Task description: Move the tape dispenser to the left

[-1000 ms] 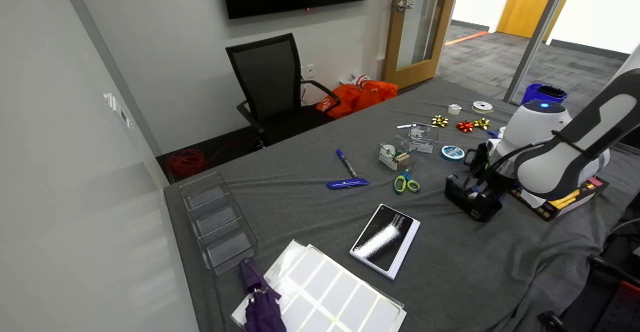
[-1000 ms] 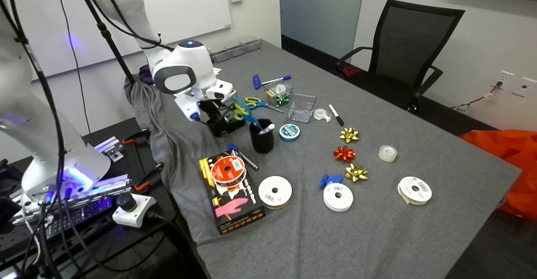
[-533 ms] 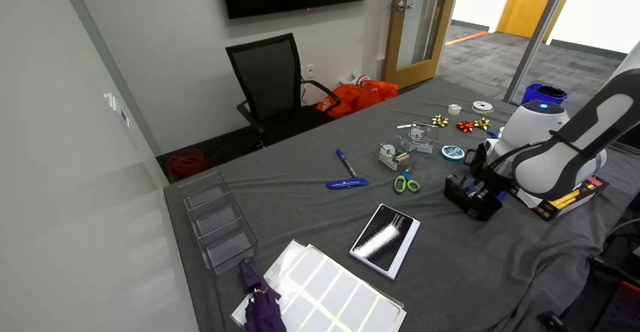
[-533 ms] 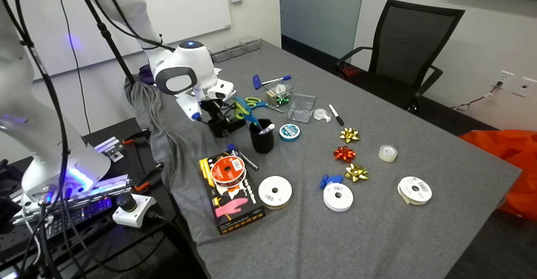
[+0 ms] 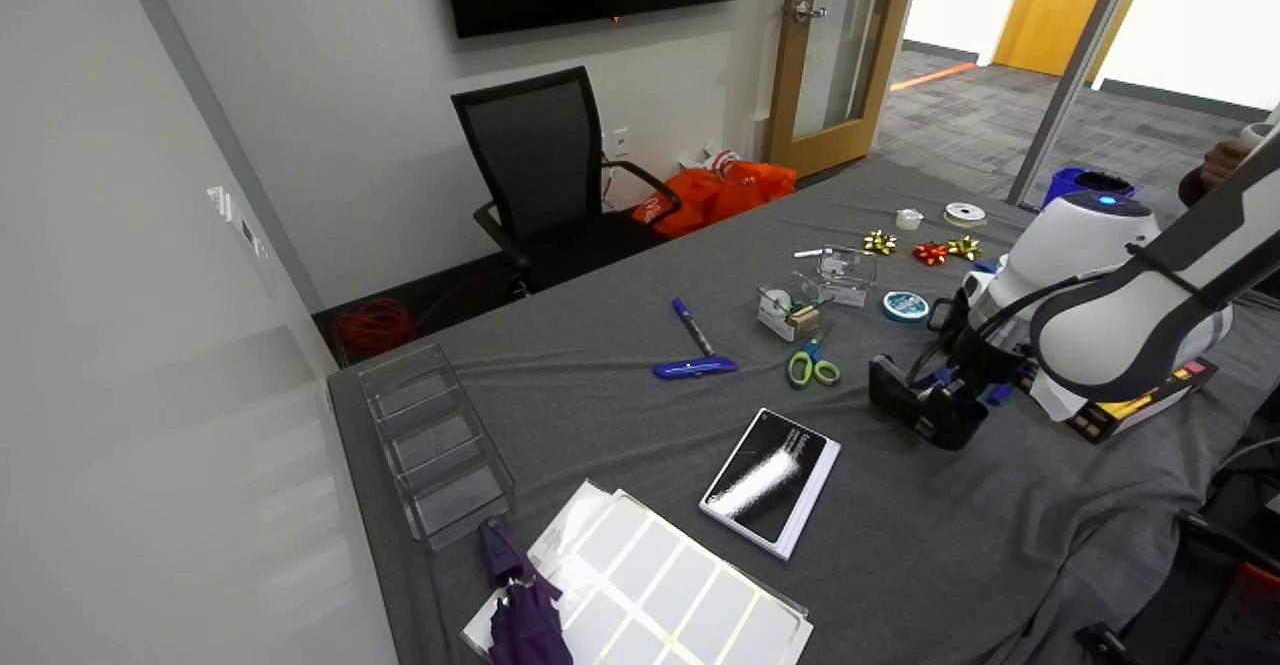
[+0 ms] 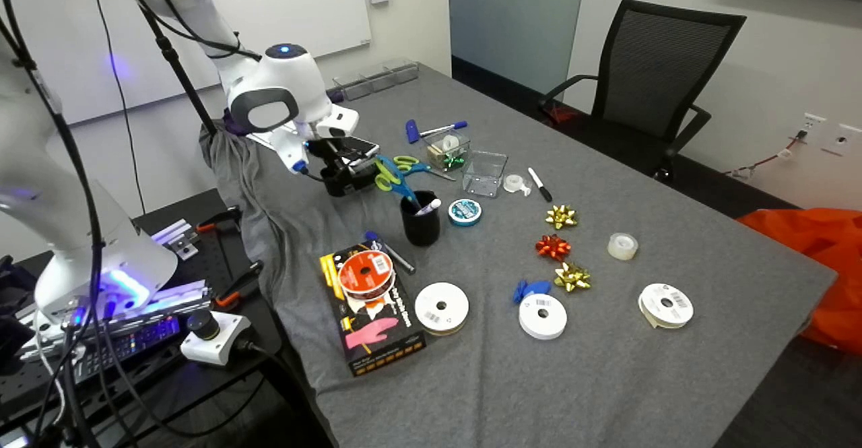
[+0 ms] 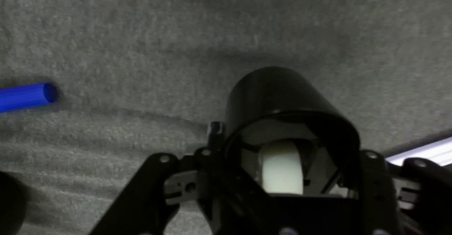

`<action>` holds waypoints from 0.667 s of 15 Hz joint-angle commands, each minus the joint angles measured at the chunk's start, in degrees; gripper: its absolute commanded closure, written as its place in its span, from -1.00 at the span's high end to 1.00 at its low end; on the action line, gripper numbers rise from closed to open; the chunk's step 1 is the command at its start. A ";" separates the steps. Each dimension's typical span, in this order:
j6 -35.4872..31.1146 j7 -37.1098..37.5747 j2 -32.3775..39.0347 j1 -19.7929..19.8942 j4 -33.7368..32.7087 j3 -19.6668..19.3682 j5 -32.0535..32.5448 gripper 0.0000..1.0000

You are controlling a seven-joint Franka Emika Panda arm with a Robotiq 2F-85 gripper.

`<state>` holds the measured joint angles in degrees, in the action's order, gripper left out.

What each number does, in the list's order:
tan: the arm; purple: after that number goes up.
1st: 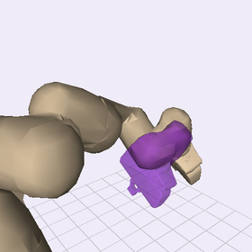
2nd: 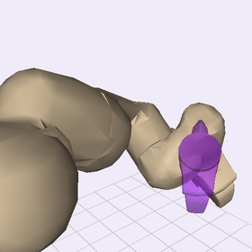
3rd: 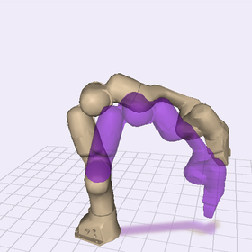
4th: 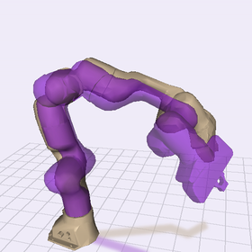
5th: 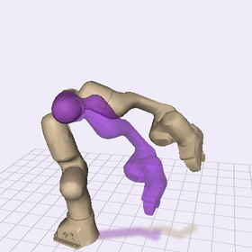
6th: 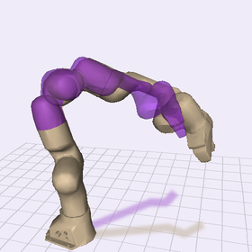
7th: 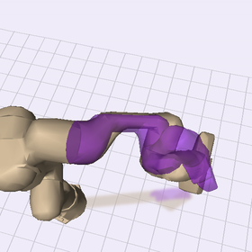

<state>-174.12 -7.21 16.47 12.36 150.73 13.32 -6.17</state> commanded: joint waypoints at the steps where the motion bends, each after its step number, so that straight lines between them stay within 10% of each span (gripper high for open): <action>1: 3.89 -1.97 -8.34 2.49 4.15 9.13 -7.93 -0.13; 4: 4.83 -4.35 -11.16 -0.78 4.24 13.16 -17.51 -0.13; 5: 3.69 -3.24 -7.29 -3.00 2.39 8.70 -14.66 0.37; 10: 3.90 -3.41 -9.25 -5.18 3.05 9.44 -17.51 0.37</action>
<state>-170.48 -9.67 7.28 11.17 154.09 26.36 -22.18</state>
